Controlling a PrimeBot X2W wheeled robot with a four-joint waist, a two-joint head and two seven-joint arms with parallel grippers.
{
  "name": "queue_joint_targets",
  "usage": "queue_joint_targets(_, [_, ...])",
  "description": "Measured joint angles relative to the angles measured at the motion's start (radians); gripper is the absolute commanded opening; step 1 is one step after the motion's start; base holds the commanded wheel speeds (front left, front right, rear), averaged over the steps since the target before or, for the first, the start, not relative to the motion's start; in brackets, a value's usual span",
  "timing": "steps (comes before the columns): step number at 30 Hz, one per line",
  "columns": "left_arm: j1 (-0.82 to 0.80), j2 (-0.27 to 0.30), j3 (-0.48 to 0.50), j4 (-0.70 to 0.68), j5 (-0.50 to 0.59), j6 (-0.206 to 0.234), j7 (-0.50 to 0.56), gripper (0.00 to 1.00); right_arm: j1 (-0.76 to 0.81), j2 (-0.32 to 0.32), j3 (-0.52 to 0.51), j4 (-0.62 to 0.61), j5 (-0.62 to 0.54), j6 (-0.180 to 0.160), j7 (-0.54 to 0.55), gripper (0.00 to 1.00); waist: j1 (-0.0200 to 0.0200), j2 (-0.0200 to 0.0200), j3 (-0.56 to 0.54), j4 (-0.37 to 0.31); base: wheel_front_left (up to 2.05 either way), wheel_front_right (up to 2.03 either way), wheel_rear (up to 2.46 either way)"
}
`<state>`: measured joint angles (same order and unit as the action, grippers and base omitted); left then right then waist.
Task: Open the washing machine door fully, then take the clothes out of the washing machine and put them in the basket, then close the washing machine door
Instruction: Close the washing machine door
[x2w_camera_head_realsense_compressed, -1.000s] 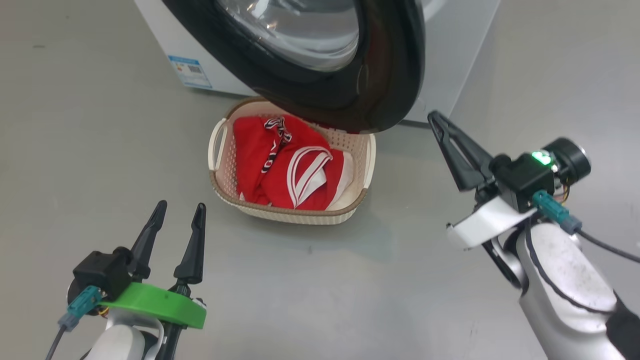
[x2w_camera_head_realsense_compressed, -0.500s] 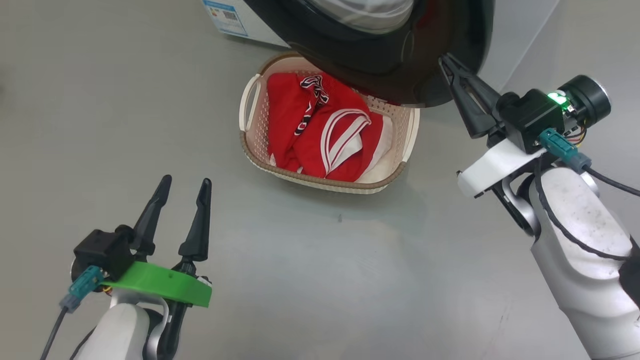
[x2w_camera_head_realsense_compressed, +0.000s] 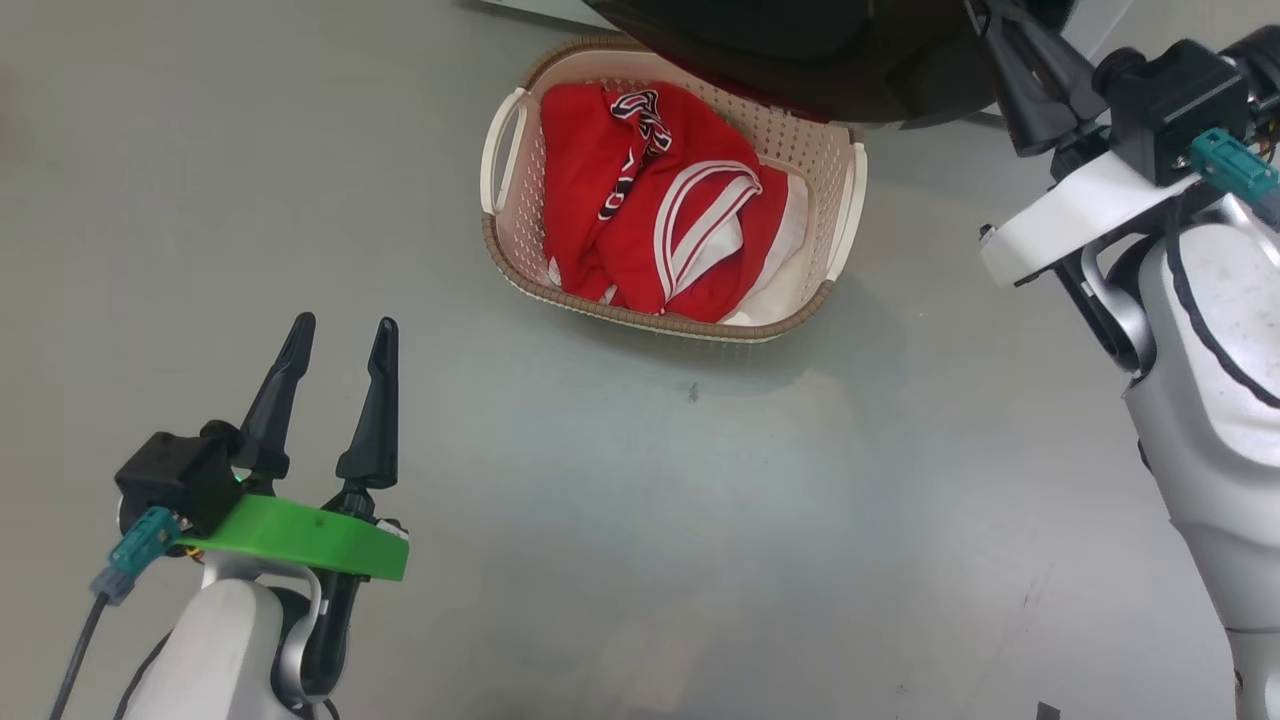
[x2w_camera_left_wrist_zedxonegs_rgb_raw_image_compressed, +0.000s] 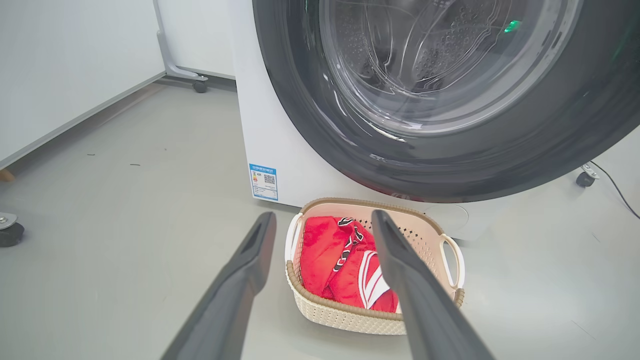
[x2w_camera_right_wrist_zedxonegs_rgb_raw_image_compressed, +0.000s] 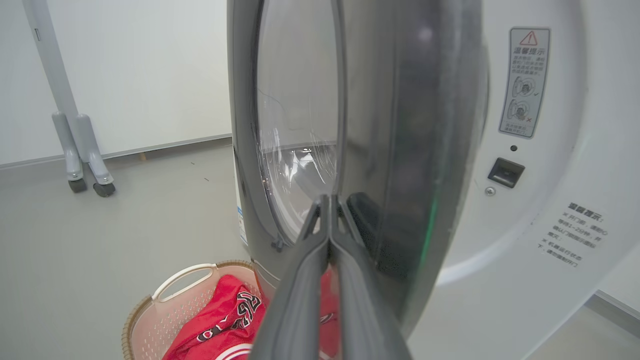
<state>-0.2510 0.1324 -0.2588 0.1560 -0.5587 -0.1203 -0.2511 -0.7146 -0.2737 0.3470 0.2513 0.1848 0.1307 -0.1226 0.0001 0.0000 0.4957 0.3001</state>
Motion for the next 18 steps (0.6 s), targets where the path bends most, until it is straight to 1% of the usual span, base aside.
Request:
queue_joint_targets(5, [-0.018,-0.011,-0.001,-0.006,0.000,0.000,0.000,1.00,-0.068,-0.012,-0.035,0.017,0.021,0.000,0.013,0.00,0.0000,0.0000,0.041,-0.002,0.00,0.00,0.00])
queue_joint_targets(10, [-0.057,-0.030,-0.002,-0.022,0.000,-0.001,-0.001,1.00,-0.148,-0.059,-0.068,0.042,0.021,0.000,0.031,0.00,0.0000,0.0000,0.085,0.001,0.00,0.00,0.00])
queue_joint_targets(12, [-0.064,-0.031,-0.002,-0.026,0.000,-0.001,-0.001,1.00,-0.181,-0.066,-0.079,0.053,0.022,0.000,0.034,0.00,0.0000,0.0000,0.103,0.003,0.00,0.00,0.00])
queue_joint_targets(18, [-0.078,-0.039,-0.015,-0.024,-0.006,-0.001,-0.001,1.00,-0.245,-0.092,-0.080,0.081,0.019,0.000,0.049,0.00,0.0001,0.0000,0.143,0.013,0.00,0.00,0.00])
